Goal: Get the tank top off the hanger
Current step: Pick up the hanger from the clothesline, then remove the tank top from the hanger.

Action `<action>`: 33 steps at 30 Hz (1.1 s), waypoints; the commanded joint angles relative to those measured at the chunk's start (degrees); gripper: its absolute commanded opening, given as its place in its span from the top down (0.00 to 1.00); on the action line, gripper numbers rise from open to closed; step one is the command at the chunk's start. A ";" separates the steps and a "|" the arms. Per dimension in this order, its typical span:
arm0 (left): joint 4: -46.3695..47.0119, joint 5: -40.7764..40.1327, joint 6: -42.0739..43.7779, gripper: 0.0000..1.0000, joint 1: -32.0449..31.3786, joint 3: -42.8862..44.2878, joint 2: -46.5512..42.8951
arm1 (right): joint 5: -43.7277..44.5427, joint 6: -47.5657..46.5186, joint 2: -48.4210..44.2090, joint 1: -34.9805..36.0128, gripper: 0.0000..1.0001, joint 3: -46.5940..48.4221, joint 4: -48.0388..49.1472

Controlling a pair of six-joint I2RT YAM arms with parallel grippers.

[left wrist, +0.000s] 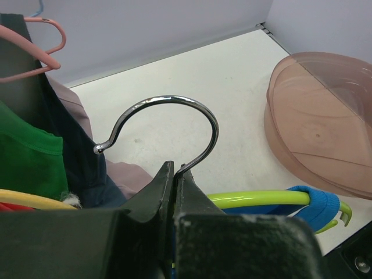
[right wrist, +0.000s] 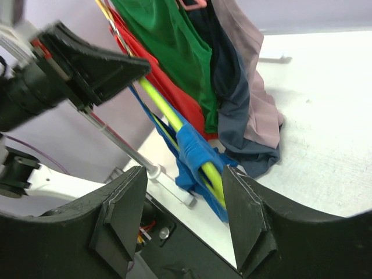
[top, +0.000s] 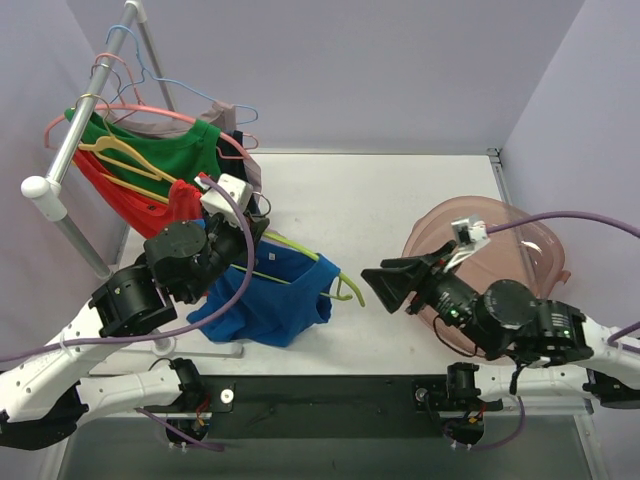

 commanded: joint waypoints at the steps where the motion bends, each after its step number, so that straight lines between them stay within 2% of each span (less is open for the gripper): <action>1: 3.87 -4.37 0.09 1.00 0.16 5.40 1.10 | -1.16 1.67 6.03 0.25 0.46 1.39 0.50; 4: 3.51 -5.08 -0.61 1.00 0.08 6.72 1.54 | -0.91 1.85 8.67 0.17 0.46 1.66 2.61; 9: 4.04 -4.56 -3.33 1.00 0.16 6.98 1.02 | 6.99 4.57 12.19 0.25 0.46 1.04 5.51; 17: 5.18 -3.68 -5.97 1.00 0.16 5.58 -0.57 | 14.56 8.44 16.77 -0.44 0.46 -0.98 10.87; 28: 4.48 -1.39 -7.11 1.00 0.16 5.40 -0.30 | 12.89 10.46 20.55 -4.31 0.52 -0.28 13.77; 33: 5.44 -0.34 -6.94 1.00 0.16 4.52 -0.83 | 13.15 10.99 20.46 -5.46 0.59 -1.42 14.22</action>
